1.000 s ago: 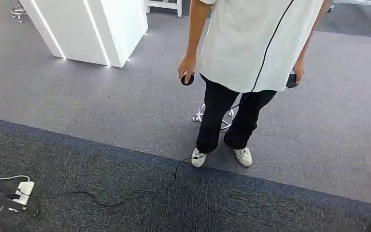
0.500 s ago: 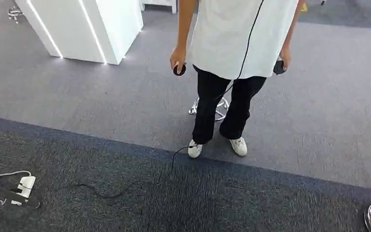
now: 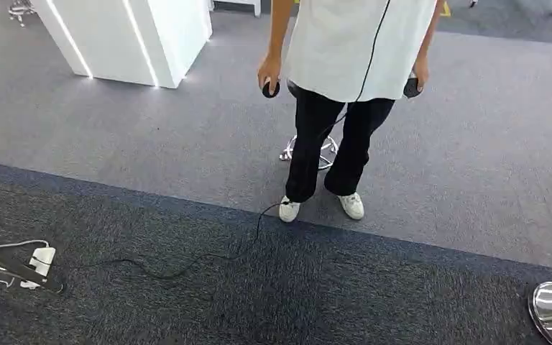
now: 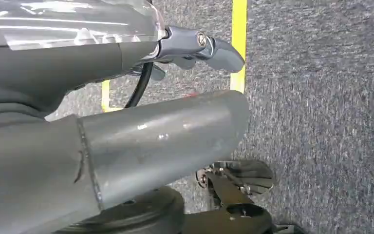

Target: Take the parts from the cabinet and place them on the table.

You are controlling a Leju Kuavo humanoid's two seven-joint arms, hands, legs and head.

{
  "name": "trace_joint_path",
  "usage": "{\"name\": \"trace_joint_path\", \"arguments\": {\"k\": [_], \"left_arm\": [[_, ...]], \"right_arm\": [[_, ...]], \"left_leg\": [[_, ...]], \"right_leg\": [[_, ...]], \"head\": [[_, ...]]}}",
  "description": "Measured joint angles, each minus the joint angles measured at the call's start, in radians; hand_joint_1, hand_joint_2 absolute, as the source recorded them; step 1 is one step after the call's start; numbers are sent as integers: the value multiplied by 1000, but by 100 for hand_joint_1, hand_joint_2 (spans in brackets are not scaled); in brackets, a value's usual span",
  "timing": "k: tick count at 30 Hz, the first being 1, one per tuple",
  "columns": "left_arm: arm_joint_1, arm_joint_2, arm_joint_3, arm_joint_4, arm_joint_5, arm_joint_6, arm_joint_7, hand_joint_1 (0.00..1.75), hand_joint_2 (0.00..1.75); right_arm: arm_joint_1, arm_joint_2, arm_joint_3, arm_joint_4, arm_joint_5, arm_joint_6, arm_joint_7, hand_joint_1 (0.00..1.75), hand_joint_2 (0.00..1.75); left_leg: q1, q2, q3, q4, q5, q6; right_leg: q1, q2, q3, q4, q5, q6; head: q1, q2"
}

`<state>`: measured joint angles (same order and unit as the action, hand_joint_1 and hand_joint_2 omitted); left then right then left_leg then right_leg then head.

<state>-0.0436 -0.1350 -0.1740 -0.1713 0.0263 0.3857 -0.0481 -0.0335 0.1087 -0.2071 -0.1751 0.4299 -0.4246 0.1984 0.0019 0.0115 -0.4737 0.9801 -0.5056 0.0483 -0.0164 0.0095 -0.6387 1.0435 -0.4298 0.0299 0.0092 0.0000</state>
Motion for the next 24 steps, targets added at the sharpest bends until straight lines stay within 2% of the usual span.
{"name": "trace_joint_path", "arguments": {"k": [1, 2, 3, 4, 5, 6, 7, 8, 9, 10, 11, 13, 14, 15, 16, 18, 19, 20, 21, 22, 23, 24], "left_arm": [[-1, 0, 0, 0, -3, -1, 0, 0, 0], [0, 0, 0, 0, -4, -4, 0, 0, 0], [1, 0, 0, 0, -4, -4, 0, 0, 0], [2, 0, 0, 0, -4, -4, 0, 0, 0], [1, 0, 0, 0, -4, -5, 0, 0, 0], [1, 0, 0, 0, -4, -6, 0, 0, 0], [1, 0, 0, 0, -4, -6, 0, 0, 0], [1, 0, 0, 0, -4, -6, 1, 0, 0], [1, -1, 0, 0, -4, -6, 1, 0, 0], [2, -1, 0, 0, -4, -6, 1, 0, 0], [2, -1, 0, 0, -5, -6, 1, 0, 0], [0, -1, 0, 0, -5, -6, 1, 0, 0], [2, -2, 0, 0, -5, -6, 1, 0, 0], [2, -1, 0, 0, -5, -6, 1, 0, 0], [3, -2, 0, 0, -5, -6, 2, 0, 0], [3, -2, 0, 0, -5, -6, 2, 0, 0], [3, -2, 0, 0, -5, -6, 2, 0, 0], [3, -2, 0, 0, -5, -6, 2, 0, 0], [3, -2, 0, 0, -5, -6, 2, 0, 0], [3, -2, 0, 0, -5, -6, 2, 0, 0], [3, -2, 0, 0, -5, -6, 1, 0, 0], [1, -1, 0, 0, -5, -6, -2, 0, 0]], "right_arm": [[-1, -1, 0, 0, 0, 0, 0, 0, 0], [-2, 0, 0, 0, 0, 0, 1, 0, 0], [-2, 0, 0, 0, 1, 0, 2, 0, 0], [-2, 0, 0, 0, 3, -1, 2, 0, 0], [-2, 0, 0, 0, 5, -1, 3, 0, 175], [-2, -1, 0, 0, 7, -1, 3, 0, 175], [-2, -1, 0, 0, 11, -1, 3, 0, 175], [-2, -1, 0, 0, 13, -1, 3, 0, 175], [-2, -1, 0, 0, 14, -1, 4, 0, 175], [-5, -1, 0, 0, 15, -1, 5, 0, 175], [-4, -1, 0, 0, 15, -1, 5, 0, 175], [-3, -1, 0, 0, 15, -2, 5, 0, 175], [-3, -1, 0, 0, 15, -2, 5, 0, 175], [-6, -1, 0, 0, 15, -2, 6, 0, 175], [-8, -1, 0, 0, 15, -2, 6, 0, 175], [-9, -1, 1, 0, 14, -2, 6, 0, 175], [-7, -1, 1, 0, 13, -2, 6, 0, 175], [-7, -2, 0, 0, 11, -2, 6, 0, 175], [-7, -2, 0, 0, 11, -2, 6, 0, 175], [-7, -2, 0, 0, 11, -2, 6, 0, 175], [-7, -2, 0, 0, 11, -2, 5, 0, 175], [-7, -2, 0, 0, 11, -2, 6, 0, 175]], "left_leg": [[-1, 0, -13, -1, 11, 11], [-3, 0, -28, -1, 23, 14], [-5, 3, -43, 0, 34, 16], [-7, 5, -59, 3, 46, 16], [-8, 6, -75, 7, 56, 14], [-8, 7, -94, 14, 65, 12], [-8, 8, -112, 19, 74, 9], [-8, 8, -128, 27, 81, 6], [-8, 8, -138, 35, 87, 4], [-12, 7, -150, 45, 93, -4], [-11, 8, -148, 42, 99, -11], [-7, 10, -147, 39, 115, -21], [-10, 9, -150, 37, 125, -29], [-5, 2, -157, 53, 99, -33], [-4, -3, -173, 92, 32, -37], [1, -3, -202, 218, -85, -44], [3, -3, -211, 284, -117, -48], [5, -3, -211, 326, -112, -50], [9, -3, -192, 330, -76, -52], [11, -3, -154, 294, -33, -53], [12, -3, -107, 234, -3, -52], [12, -4, -35, 140, 0, -50]], "right_leg": [[1, -3, -12, 41, -61, 0], [1, -3, -28, 106, -126, 2], [0, -3, -45, 180, -175, 6], [0, -4, -55, 243, -195, 9], [0, -4, -52, 272, -182, 11], [0, -4, -28, 261, -145, 12], [0, -4, 15, 211, -103, 10], [0, -5, 73, 133, -79, 8], [0, -8, 137, 46, -80, 6], [9, -9, 191, -51, -122, -1], [10, -8, 186, -47, -120, -9], [15, -7, 177, -49, -111, -19], [9, -8, 170, -57, -98, -30], [6, -16, 163, -61, -83, -37], [5, -14, 146, -62, -69, -48], [6, -15, 117, -60, -46, -51], [7, -17, 100, -59, -34, -51], [7, -17, 81, -55, -21, -49], [7, -17, 59, -51, -8, -47], [6, -16, 38, -45, 2, -44], [4, -15, 23, -39, 11, -40], [3, -13, 5, -29, 21, -33]], "head": [[3, 0], [3, 0], [4, 0], [4, 0], [3, 0], [3, 0], [4, 0], [3, 0], [4, 0], [4, 0], [0, 0], [4, 0], [5, 0], [5, 0], [4, 0], [2, 0], [1, 0], [2, 0], [1, 0], [1, 0], [1, 0], [1, 0]]}}
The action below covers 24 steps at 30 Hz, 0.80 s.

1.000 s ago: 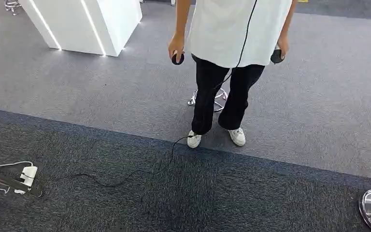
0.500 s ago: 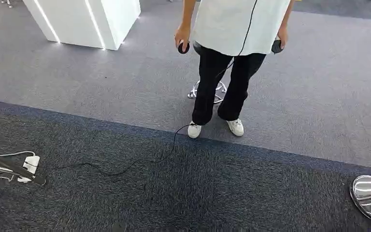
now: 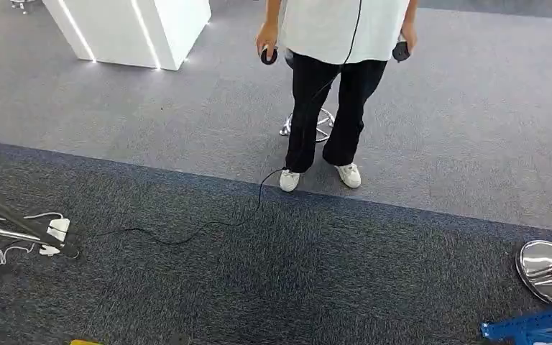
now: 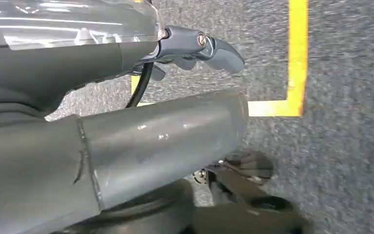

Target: Take the parts from the cabinet and place them on the table.

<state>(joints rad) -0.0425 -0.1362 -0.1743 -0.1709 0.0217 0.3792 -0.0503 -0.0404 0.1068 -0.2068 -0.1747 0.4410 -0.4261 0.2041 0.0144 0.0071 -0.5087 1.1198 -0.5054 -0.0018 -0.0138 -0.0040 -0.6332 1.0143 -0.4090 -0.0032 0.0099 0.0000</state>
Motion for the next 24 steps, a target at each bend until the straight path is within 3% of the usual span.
{"name": "trace_joint_path", "arguments": {"k": [1, 2, 4, 5, 6, 7, 9, 10, 11, 12, 13, 14, 15, 16, 17, 20, 21, 23, 24], "left_arm": [[-3, 0, 0, 0, 0, 0, -3, 0, 0], [-3, 0, 0, 0, 0, 0, -7, 0, 0], [-1, 0, 0, 0, 0, 0, -9, 0, 0], [1, 0, 0, 0, 1, 0, -8, 0, 0], [1, 0, 0, 0, 2, 0, -9, 0, 0], [0, 0, 0, 0, 3, 0, -8, 0, 0], [1, 0, 0, 0, 3, 0, -7, 0, 0], [1, 0, 0, 0, 3, -1, -7, 0, 0], [2, 0, 0, 0, 4, -1, -7, 0, 0], [2, 0, 0, 0, 4, -2, -7, 0, 0], [2, 0, 0, 0, 6, -2, -7, 0, 0], [2, 0, 0, 0, 6, -2, -7, 0, 0], [2, -1, 0, 0, 6, -2, -7, 0, 0], [2, -2, 0, 0, 7, -2, -7, 0, 0], [4, -2, 0, 0, 7, -3, -8, 0, 0], [2, -3, 0, 0, 9, -3, -8, 0, 0], [1, -3, 0, 0, 9, -3, -9, 0, 0], [1, -3, 0, 0, 9, -3, -11, 0, 0], [2, -3, 0, 0, 10, -3, -10, 0, 0]], "right_arm": [[0, 0, 0, 0, 0, 0, 0, 0, 175], [1, 0, 0, 0, 0, 0, 0, 0, 175], [-1, 0, 0, 0, 0, 0, 0, 0, 175], [-1, 0, 0, 0, 0, 0, 0, 0, 175], [1, 0, 0, 0, 0, 0, 0, 0, 175], [2, 0, 0, 0, 0, 0, 0, 0, 175], [3, 1, 0, 0, 0, 1, 0, 0, 175], [3, 2, 0, 0, 0, 1, 0, 0, 175], [3, 1, 0, 0, 0, 1, 0, 0, 175], [3, 1, 0, 0, 0, 1, 0, 0, 0], [3, 1, 0, 0, -2, 1, 0, 0, 0], [4, 1, 0, 0, -6, 1, -1, 0, 0], [5, 1, 0, 0, -11, 1, -3, 0, 0], [3, 1, 0, 0, -14, 1, -6, 0, 0], [1, 1, -1, 0, -17, 2, -10, 0, 0], [0, 1, -7, 0, -19, 4, -13, 0, 0], [0, 1, -10, 0, -19, 4, -13, 0, 0], [-1, 3, -14, 0, -23, 6, -14, 0, 0], [-1, 3, -15, 0, -26, 7, -15, 0, 0]], "left_leg": [[-3, -3, 65, -92, -43, 2], [-9, -10, 81, -135, -57, 12], [-13, -10, 67, -129, -54, 26], [-15, -7, 63, -133, -44, 40], [-11, -1, 58, -139, -30, 54], [-12, 1, 49, -141, -20, 61], [-15, 3, 27, -140, 0, 69], [-17, 5, 15, -139, 8, 70], [-21, 6, 0, -136, 18, 70], [-22, 7, -12, -133, 24, 69], [-23, 7, -24, -130, 29, 68], [-23, 7, -29, -127, 35, 66], [-23, 9, -34, -123, 38, 64], [-24, 11, -35, -120, 39, 62], [-27, 15, -39, -115, 42, 56], [-25, 32, -37, -119, 51, 41], [-29, 33, -42, -114, 46, 35], [-22, 8, -69, -44, -18, 25], [-17, 3, -102, 37, -68, 20]], "right_leg": [[2, 1, -11, 8, 6, 7], [1, 1, -14, 14, 13, 15], [0, 0, -12, 6, 27, 27], [-2, 1, -12, 0, 35, 39], [-8, 2, -16, 9, 28, 43], [-8, 3, -26, 34, -21, 44], [-9, 3, -63, 159, -145, 50], [-9, 4, -81, 226, -178, 53], [-9, 3, -93, 290, -183, 54], [-8, 3, -84, 303, -161, 53], [-7, 3, -54, 273, -132, 50], [-5, 3, 8, 192, -102, 45], [-1, -1, 76, 94, -88, 37], [5, -23, 137, 8, -98, 29], [14, -30, 149, -20, -103, 21], [18, -18, 138, -26, -95, 4], [5, -13, 140, -41, -82, -6], [6, -7, 134, -46, -73, -17], [7, -2, 127, -46, -70, -20]], "head": [[0, 0], [2, 0], [-2, 0], [0, 0], [-1, 0], [-1, 0], [2, 0], [3, 0], [2, 0], [2, 0], [2, 0], [2, 0], [2, 0], [3, 0], [0, 0], [3, 0], [3, 0], [0, 0], [1, 0]]}}
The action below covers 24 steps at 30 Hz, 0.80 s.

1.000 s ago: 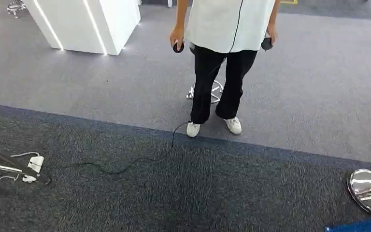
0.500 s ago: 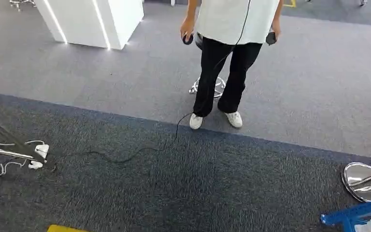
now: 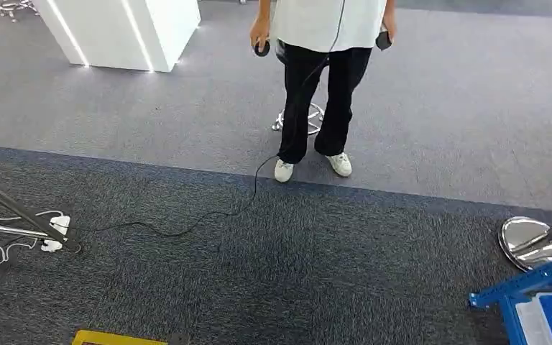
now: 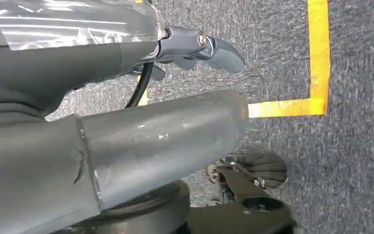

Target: Take the parts from the cabinet and place them on the table.

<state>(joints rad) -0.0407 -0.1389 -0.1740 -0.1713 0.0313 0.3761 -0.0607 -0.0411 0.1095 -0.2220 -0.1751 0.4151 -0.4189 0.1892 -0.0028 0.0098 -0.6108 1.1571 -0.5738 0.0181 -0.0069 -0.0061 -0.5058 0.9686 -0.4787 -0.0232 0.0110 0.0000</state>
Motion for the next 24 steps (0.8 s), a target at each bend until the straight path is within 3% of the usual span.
{"name": "trace_joint_path", "arguments": {"k": [1, 2, 3, 4, 5, 6, 7, 8, 10, 12, 13, 14, 16, 17, 18, 19, 21, 22, 23, 24], "left_arm": [[2, 0, 0, 0, 0, 0, 0, 0, 0], [3, 0, 0, 0, 0, 0, 0, 0, 0], [4, 0, 0, 0, 1, 0, 0, 0, 0], [4, 0, 0, 0, 1, 0, 0, 0, 0], [4, 0, 0, 0, 1, 0, 0, 0, 0], [3, 0, 0, 0, 1, 0, 0, 0, 0], [3, 0, 0, 0, 0, 0, 0, 0, 0], [4, 0, 0, 0, 1, 0, 0, 0, 0], [3, 0, 0, 0, 0, 0, 0, 0, 0], [2, 1, 0, 0, 0, 1, 2, 0, 0], [0, 1, 0, 0, -2, 1, 2, 0, 0], [0, 1, 0, 0, -5, 1, 2, 0, 0], [3, 1, 0, 0, -10, 0, 2, 0, 0], [5, 2, 0, 0, -10, 0, 2, 0, 0], [5, 2, 0, 0, -10, 0, 2, 0, 0], [4, 2, 0, 0, -10, 0, 1, 0, 0], [2, 2, 0, 0, -10, 0, 1, 0, 0], [2, 2, 0, 0, -10, 0, 1, 0, 0], [2, 2, 0, 0, -10, 0, 2, 0, 0], [2, 3, 0, 0, -10, 0, 3, 0, 0]], "right_arm": [[2, 0, -1, 0, -2, 1, 0, 0, 0], [4, 0, -2, 0, -2, 1, 0, 0, 0], [5, 0, -2, 0, -2, 1, 0, 0, 0], [5, 0, -2, 0, -2, 1, 0, 0, 0], [5, 0, -2, 0, -3, 1, 0, 0, 0], [4, 0, -3, 0, -3, 2, 0, 0, 0], [4, 1, -3, 0, -3, 2, 0, 0, 0], [1, 1, -3, 0, -3, 2, 0, 0, 0], [2, 1, -4, 0, -3, 2, -1, 0, 0], [6, 0, -6, 0, -3, 2, -1, 0, 0], [6, 0, -8, 0, -4, 1, -1, 0, 0], [6, 0, -8, 0, -6, 1, -2, 0, 0], [4, 2, -9, 0, -6, 1, -3, 0, 0], [4, 2, -9, 0, -6, 1, -3, 0, 0], [5, 2, -10, 0, -6, 1, -3, 0, 0], [6, 2, -11, 0, -6, 1, -3, 0, 0], [9, 1, -13, 0, -7, 1, -3, 0, 0], [8, 0, -13, 0, -6, 1, -4, 0, 0], [4, 0, -14, 0, -6, 1, -7, 0, 0], [3, 0, -14, 0, -5, 1, -9, 0, 0]], "left_leg": [[3, -1, -34, 84, -40, -4], [6, -1, -58, 145, -58, -7], [8, -1, -59, 158, -48, -9], [11, -1, -35, 118, -13, -10], [14, -4, 11, 41, 31, -11], [17, -18, 61, -51, 71, -10], [19, -55, 97, -127, 76, -9], [15, -77, 112, -136, 69, -8], [13, -65, 101, -138, 70, -4], [15, -46, 100, -149, 79, 11], [16, -30, 101, -155, 86, 22], [15, -22, 98, -157, 88, 33], [9, 6, 89, -157, 90, 38], [6, 18, 87, -156, 91, 38], [5, 32, 84, -155, 91, 38], [4, 43, 84, -154, 91, 38], [4, 63, 87, -152, 89, 36], [3, 73, 90, -151, 87, 33], [-6, 83, 89, -148, 83, 27], [-5, 89, 89, -148, 82, 21]], "right_leg": [[1, 6, -6, 1, 3, 0], [1, 14, -14, 5, 6, 1], [1, 25, -20, 9, 8, 3], [-1, 37, -25, 15, 9, 5], [-2, 48, -28, 22, 9, 6], [-4, 59, -31, 29, 7, 10], [-6, 67, -35, 37, 5, 15], [-5, 78, -46, 44, 6, 23], [-6, 96, -53, 46, 14, 36], [-7, 115, -60, 43, 20, 52], [-10, 76, -65, 62, 4, 52], [-7, 37, -88, 110, -31, 55], [-9, 17, -167, 273, -111, 62], [-9, 16, -194, 329, -130, 64], [-9, 14, -206, 359, -129, 66], [-9, 11, -191, 334, -106, 65], [-7, -8, -99, 168, -22, 59], [-4, -48, -48, 76, 10, 53], [10, -81, -39, 47, -3, 46], [8, -63, -43, 45, 5, 39]], "head": [[-1, 0], [0, 0], [-1, 0], [0, 0], [-1, 0], [-1, 0], [0, 0], [-1, 0], [0, 0], [0, 0], [1, 0], [3, 0], [2, 0], [2, 0], [2, 0], [3, 0], [3, 0], [3, 0], [2, 0], [0, 0]]}}
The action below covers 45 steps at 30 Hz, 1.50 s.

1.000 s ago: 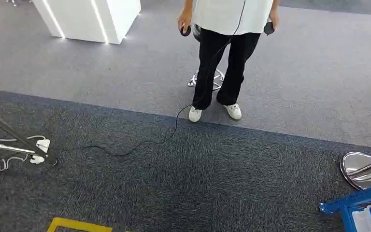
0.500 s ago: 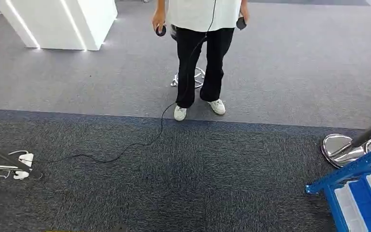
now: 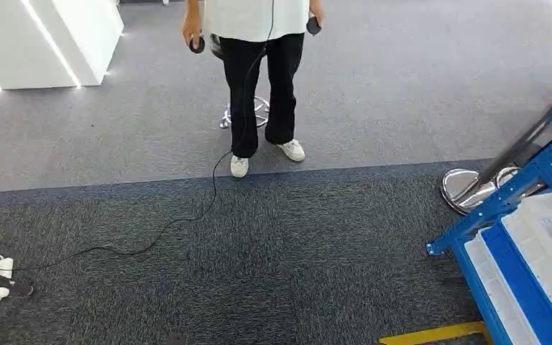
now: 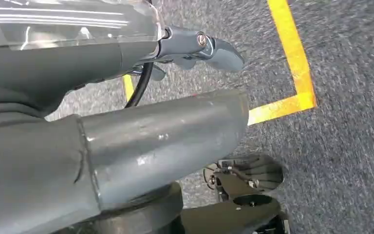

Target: Take the parts from the cabinet and place them on the table.

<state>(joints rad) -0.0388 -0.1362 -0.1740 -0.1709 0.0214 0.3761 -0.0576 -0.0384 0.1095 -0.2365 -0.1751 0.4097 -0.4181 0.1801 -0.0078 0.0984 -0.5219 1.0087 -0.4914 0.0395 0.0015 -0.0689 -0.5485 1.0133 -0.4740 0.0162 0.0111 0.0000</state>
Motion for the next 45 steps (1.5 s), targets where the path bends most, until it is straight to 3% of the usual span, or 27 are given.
{"name": "trace_joint_path", "arguments": {"k": [3, 6, 8, 9, 10, 12, 13, 14, 15, 18, 19, 20, 21, 23, 24, 25, 27, 28, 29, 33, 34, 36, 39, 41, 43, 44, 45], "left_arm": [[-6, -1, 0, 0, 0, 0, 2, 0, 0], [-7, 0, 0, 0, 0, 2, 2, 0, 0], [-1, 0, 0, 0, 0, 2, 3, 0, 0], [2, 0, 0, 0, 0, 3, 4, 0, 0], [3, 0, 0, 0, 0, 3, 4, 0, 0], [1, 0, 0, 0, 0, 3, 3, 0, 0], [0, 0, 0, 0, 0, 3, 3, 0, 0], [3, 0, 0, 0, 0, 3, 5, 0, 0], [4, 0, 0, 0, 0, 4, 6, 0, 0], [-2, 0, 0, 0, 1, 4, 6, 0, 0], [-2, -1, 0, 0, 0, 4, 6, 0, 0], [-3, -1, 0, 0, 0, 4, 6, 0, 0], [-2, -2, 0, 0, 0, 4, 6, 0, 0], [3, -2, 0, 0, 0, 4, 7, 0, 0], [3, -2, 0, 0, 0, 4, 8, 0, 0], [2, -2, 0, 0, 0, 4, 8, 0, 0], [0, -2, 0, 0, 0, 3, 8, 0, 0], [-1, -3, 0, 0, 0, 3, 8, 0, 0], [-1, -3, 0, 0, 0, 3, 8, 0, 0], [-8, -5, 0, 0, 0, 0, 8, 0, 0], [-10, -5, 0, 0, 0, 0, 8, 0, 0], [-11, -5, 0, 0, 0, -1, 7, 0, 0], [-5, -5, 0, 0, 0, -1, 8, 0, 0], [-1, -5, 0, 0, 0, -1, 9, 0, 0], [-4, -4, 0, 0, 0, -1, 10, 0, 0], [-3, -4, 0, 0, 0, -1, 11, 0, 0], [0, -3, 0, 0, 0, -1, 12, 0, 0]], "right_arm": [[5, 0, -4, 0, 0, 0, 0, 0, 0], [2, 0, -5, 0, 0, 0, 0, 0, 0], [1, 0, -5, 0, 0, 0, 0, 0, 0], [1, 0, -5, 0, 0, 0, 0, 0, 0], [2, 0, -6, 0, 0, 0, 0, 0, 0], [2, 0, -7, 0, 0, 0, 0, 0, 0], [2, 0, -8, 0, 0, 0, 0, 0, 0], [2, 0, -10, 0, 0, 0, 0, 0, 0], [-2, 0, -10, 0, 0, 0, 0, 0, 0], [6, 0, -11, 0, 0, 0, 0, 0, 0], [7, -4, -13, 0, 0, -1, 0, 0, 0], [6, -3, -13, 0, 0, -1, 0, 0, 0], [4, -3, -13, 0, 0, -1, 0, 0, 0], [1, -3, -13, 0, 0, -1, 0, 0, 0], [1, -3, -14, 0, 0, -1, 0, 0, 0], [2, -3, -14, 0, 0, -1, 0, 0, 0], [5, -5, -15, 0, 0, 0, 0, 0, 0], [5, -6, -15, 0, 1, 0, 0, 0, 0], [4, -7, -15, 0, 2, 0, 0, 0, 0], [4, -13, -17, 0, 3, -1, -3, 0, 0], [4, -13, -18, 0, 3, -1, -3, 0, 0], [1, -12, -18, 0, 3, -1, -4, 0, 0], [-1, -13, -19, 0, 3, -1, -5, 0, 0], [0, -13, -19, 0, 3, 0, -7, 0, 0], [0, -13, -19, 0, 5, 1, -7, 0, 0], [0, -13, -19, 0, 6, 2, -7, 0, 0], [-3, -13, -19, 0, 8, 2, -7, 0, 0]], "left_leg": [[0, 29, 10, -2, -2, -14], [6, -78, -39, 123, -86, -30], [9, -90, -110, 278, -156, -32], [9, -90, -129, 315, -159, -31], [10, -90, -125, 300, -136, -31], [13, -98, -59, 151, -39, -28], [15, -125, -19, 59, 6, -26], [19, -194, -8, 35, -16, -25], [19, -200, -10, 19, -10, -25], [11, -165, -8, 20, -5, -12], [20, -148, -5, 3, 5, 1], [18, -135, -2, -5, 9, 9], [16, -120, -2, -6, 11, 12], [12, -86, -4, -6, 10, 13], [11, -71, -4, -5, 8, 14], [11, -57, -3, -5, 6, 14], [11, -34, 2, -4, 1, 11], [11, -24, 6, -4, -3, 8], [9, -14, 12, -4, -6, 3], [3, 20, 24, -8, -15, -18], [0, 28, 23, -6, -22, -26], [10, -61, -4, 75, -77, -31], [14, -89, -113, 294, -169, -40], [16, -90, -116, 276, -121, -41], [19, -106, -51, 119, -22, -37], [22, -158, -20, 39, 12, -35], [24, -204, -15, 17, -3, -34]], "right_leg": [[-1, 29, -5, -7, 5, -13], [-9, 57, -3, -17, 16, -30], [-6, 84, -9, -13, 17, -32], [-6, 99, -11, -9, 17, -32], [-6, 113, -12, -5, 17, -32], [-7, 144, -13, 5, 14, -29], [-8, 158, -14, 11, 10, -24], [-9, 166, -22, 15, 9, -19], [-8, 180, -30, 24, 9, -13], [-16, 215, -40, 13, 22, 10], [-17, 205, -42, 21, 17, 11], [-11, 129, -55, 48, -5, 13], [-11, 95, -88, 109, -44, 17], [-15, 79, -162, 259, -109, 25], [-17, 77, -183, 301, -117, 27], [-18, 74, -179, 297, -101, 29], [-17, 63, -114, 176, -28, 28], [-15, 46, -64, 87, 11, 24], [-10, 2, -27, 15, 19, 15], [4, 31, -31, 8, 16, -12], [-9, 44, -20, -5, 24, -24], [-11, 58, -18, -11, 27, -35], [-10, 96, -19, -9, 26, -38], [-11, 127, -18, -6, 25, -37], [-12, 155, -16, 2, 21, -32], [-14, 166, -20, 8, 18, -26], [-9, 177, -30, 21, 14, -20]], "head": [[2, 0], [-2, 0], [-2, 0], [-2, 0], [-2, 0], [-2, 0], [-2, 0], [-2, 0], [-1, 0], [-2, 0], [-2, 0], [2, 0], [4, 0], [4, 0], [4, 0], [4, 0], [5, 0], [5, 0], [5, 0], [4, 0], [3, 0], [0, 0], [1, 0], [0, 0], [0, 0], [1, 0], [1, 0]]}}
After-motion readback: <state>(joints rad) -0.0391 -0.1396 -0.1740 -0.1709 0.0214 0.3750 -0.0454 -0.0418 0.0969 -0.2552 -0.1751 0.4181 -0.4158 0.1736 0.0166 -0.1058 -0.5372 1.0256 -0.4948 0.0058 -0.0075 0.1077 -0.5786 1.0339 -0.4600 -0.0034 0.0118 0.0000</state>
